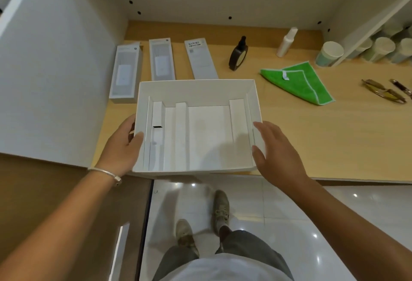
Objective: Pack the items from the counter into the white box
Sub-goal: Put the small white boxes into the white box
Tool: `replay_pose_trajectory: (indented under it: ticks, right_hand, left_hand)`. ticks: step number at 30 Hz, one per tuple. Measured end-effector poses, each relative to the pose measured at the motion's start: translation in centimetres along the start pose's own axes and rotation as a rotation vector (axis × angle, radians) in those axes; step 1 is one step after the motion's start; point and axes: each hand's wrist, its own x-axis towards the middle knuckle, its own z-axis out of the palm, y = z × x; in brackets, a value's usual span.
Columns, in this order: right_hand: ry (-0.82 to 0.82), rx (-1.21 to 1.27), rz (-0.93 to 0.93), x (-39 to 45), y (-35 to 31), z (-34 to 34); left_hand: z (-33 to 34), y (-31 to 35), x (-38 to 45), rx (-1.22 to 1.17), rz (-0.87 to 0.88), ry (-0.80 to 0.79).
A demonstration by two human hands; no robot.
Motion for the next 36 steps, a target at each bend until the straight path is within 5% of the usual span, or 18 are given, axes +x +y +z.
replay_pose_trajectory:
  ticks: [9, 20, 36]
  right_hand:
    - [-0.002, 0.006, -0.118, 3.4, -0.5, -3.5]
    - [-0.052, 0.007, -0.198, 13.0, -6.1, -4.6]
    - [-0.269, -0.097, -0.282, 35.5, -20.9, 7.5]
  left_hand:
    - [-1.5, 0.5, -0.5, 0.008, -0.152, 0.123]
    - [-5.7, 2.0, 4.8, -0.01, -0.138, 0.372]
    - [-3.5, -5.9, 16.4, 0.143, -0.149, 0.324]
